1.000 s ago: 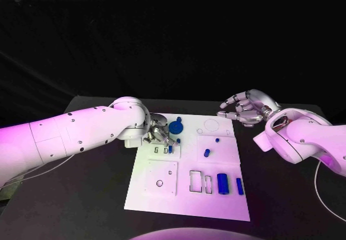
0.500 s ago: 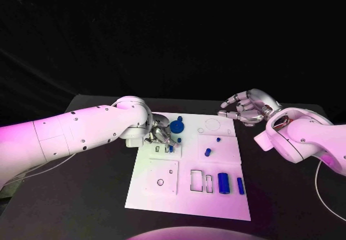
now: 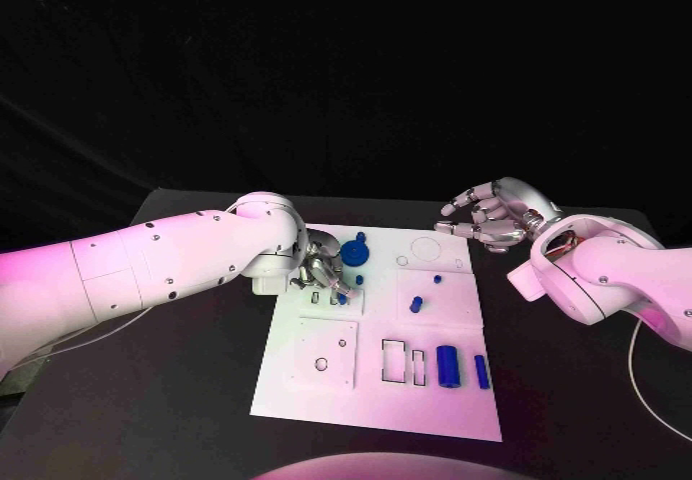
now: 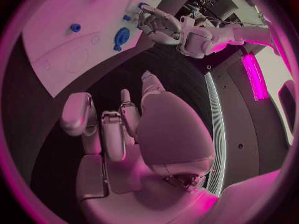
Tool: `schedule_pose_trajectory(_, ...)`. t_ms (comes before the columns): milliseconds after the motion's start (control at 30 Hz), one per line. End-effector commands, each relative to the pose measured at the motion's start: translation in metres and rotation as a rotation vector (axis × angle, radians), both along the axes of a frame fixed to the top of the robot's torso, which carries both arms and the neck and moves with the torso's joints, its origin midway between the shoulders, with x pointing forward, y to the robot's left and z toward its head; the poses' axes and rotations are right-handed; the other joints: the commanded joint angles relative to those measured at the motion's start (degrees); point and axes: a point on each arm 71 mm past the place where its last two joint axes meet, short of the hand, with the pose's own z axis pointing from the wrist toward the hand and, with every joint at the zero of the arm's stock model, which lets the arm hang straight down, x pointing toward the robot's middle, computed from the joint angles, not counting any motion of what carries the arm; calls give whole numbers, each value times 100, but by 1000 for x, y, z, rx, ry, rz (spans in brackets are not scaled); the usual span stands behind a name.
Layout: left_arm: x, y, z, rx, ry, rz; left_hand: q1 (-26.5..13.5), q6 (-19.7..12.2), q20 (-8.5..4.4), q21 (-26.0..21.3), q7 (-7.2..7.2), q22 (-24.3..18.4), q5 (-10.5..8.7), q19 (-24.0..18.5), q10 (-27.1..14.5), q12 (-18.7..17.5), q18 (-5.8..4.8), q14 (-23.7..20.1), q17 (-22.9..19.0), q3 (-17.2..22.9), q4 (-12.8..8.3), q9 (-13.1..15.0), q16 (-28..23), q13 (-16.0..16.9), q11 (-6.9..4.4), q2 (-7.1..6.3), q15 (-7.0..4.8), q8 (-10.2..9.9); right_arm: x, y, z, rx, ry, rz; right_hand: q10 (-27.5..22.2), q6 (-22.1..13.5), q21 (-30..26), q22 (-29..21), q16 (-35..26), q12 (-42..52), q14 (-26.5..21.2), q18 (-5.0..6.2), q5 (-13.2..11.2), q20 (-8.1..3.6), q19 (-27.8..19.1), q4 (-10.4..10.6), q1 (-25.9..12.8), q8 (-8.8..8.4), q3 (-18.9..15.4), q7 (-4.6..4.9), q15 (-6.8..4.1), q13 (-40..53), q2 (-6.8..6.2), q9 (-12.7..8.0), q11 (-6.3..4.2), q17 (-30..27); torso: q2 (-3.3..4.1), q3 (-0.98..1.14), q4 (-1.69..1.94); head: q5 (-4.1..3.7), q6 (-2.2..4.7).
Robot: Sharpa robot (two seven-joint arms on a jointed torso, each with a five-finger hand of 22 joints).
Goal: Assemble the parts on the task board
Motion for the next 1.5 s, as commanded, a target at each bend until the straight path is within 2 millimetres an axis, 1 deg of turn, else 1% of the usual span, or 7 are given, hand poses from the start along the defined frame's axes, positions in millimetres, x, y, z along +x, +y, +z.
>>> schedule_pose_trajectory(33, -2, -2, -1, 0, 26, -16, 111, -45, -13, 22, -10, -1, 36, -53, -45, -31, -52, 217, 107, 75, -7, 11, -24, -20, 11, 24, -39, 27, 0, 2, -1, -13, 2, 16, -39, -21, -18, -8, -37, -5, 368, 49, 4, -5, -31, 0, -18, 25, 15, -2, 46, 2, 47, -9, -5, 452, 3, -1, -2, 0, -9)
schedule_pose_trajectory(233, -2, -3, -1, -24, 34, 0, 669, -100, -22, 39, -31, 18, 30, -80, -70, -65, -49, 214, 101, 672, -57, 64, -25, -64, -13, 125, -67, 41, 0, 2, -1, -14, 2, 15, -37, -21, -21, -9, -39, -3, 367, 49, 5, -6, -32, -2, -6, 28, 21, -3, 45, 4, 54, -9, -6, 447, 3, 2, -2, 3, -8)
schedule_pose_trajectory(333, -2, -3, 0, -41, 37, 13, 899, -141, -28, 52, -25, 33, 21, -94, -77, -88, -50, 212, 97, 1279, -69, 135, -25, -98, -8, 17, -63, 94, 1, 1, -1, -15, 2, 14, -37, -21, -21, -9, -39, -3, 367, 49, 5, -6, -32, -2, -6, 28, 21, -3, 45, 4, 54, -9, -6, 447, 2, 2, -4, 8, -12)
schedule_pose_trajectory(400, -1, -3, 0, -52, 36, 21, 1050, -189, -33, 66, -16, 52, 18, -96, -74, -108, -51, 214, 100, 1842, -228, 196, -22, -120, -18, -85, -58, 142, 1, 1, -1, -16, 2, 13, -37, -21, -21, -9, -39, -3, 367, 49, 5, -6, -32, -2, -6, 28, 21, -3, 45, 4, 54, -9, -6, 447, 2, 2, -4, 9, -14)
schedule_pose_trajectory(533, -1, -2, 1, -65, 29, 34, 904, -213, -29, 78, -11, 62, -6, -108, -57, -131, -49, 215, 102, 2446, -365, 296, -18, -167, 1, -276, -42, 235, 1, 0, -1, -22, -1, 13, -37, -23, -19, -5, -40, -3, 368, 48, 4, -7, -28, -10, 28, 33, 27, -4, 44, 3, 52, -12, -7, 452, 2, 3, -4, 14, -8)
schedule_pose_trajectory(1000, -6, 11, 8, -115, -14, 94, 584, -190, -44, 143, -32, 172, -8, -42, 46, -91, -65, 254, 197, 3074, -641, 437, 29, -134, -27, -448, -75, 376, 2, -2, -2, -29, -1, 9, -36, -24, -21, -5, -42, -1, 367, 48, 3, -7, -28, -13, 41, 35, 29, -4, 43, 4, 49, -13, -7, 446, 4, 9, 2, 6, -22)
schedule_pose_trajectory(1500, -14, 27, 5, -118, -100, 150, 1, -68, -124, 317, -112, 477, 17, 161, 324, 70, -117, 283, 248, 4014, -1212, 590, 51, 45, -113, -730, -155, 570, 3, -4, -3, -31, -1, 5, -44, -28, -38, -16, -46, -9, 365, 51, 0, -8, -34, -8, 58, 39, 27, -3, 42, -6, 40, -15, -7, 439, -5, 11, 17, 53, -72)
